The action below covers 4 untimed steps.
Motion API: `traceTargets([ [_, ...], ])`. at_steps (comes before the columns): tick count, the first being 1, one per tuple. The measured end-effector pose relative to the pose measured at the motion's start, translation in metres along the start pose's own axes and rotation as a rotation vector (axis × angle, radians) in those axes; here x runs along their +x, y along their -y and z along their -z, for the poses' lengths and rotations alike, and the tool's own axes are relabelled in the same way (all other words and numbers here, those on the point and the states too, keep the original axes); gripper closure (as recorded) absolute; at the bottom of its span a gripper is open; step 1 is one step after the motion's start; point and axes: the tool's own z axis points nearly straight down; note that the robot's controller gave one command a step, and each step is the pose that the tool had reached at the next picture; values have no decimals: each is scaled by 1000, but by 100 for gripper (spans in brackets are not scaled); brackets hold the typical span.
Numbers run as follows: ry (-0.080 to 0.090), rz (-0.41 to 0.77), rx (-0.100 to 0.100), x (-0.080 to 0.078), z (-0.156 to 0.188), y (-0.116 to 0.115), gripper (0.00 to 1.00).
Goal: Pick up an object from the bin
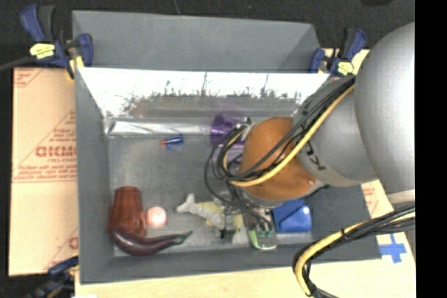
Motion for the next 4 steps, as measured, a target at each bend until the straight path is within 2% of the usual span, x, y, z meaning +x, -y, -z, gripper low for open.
traceTargets([
  [1, 0, 30, -1, 1, 11, -1, 0],
  [2, 2, 77, -1, 2, 28, -3, 100],
  [4, 2, 89, -2, 2, 34, -4, 100],
])
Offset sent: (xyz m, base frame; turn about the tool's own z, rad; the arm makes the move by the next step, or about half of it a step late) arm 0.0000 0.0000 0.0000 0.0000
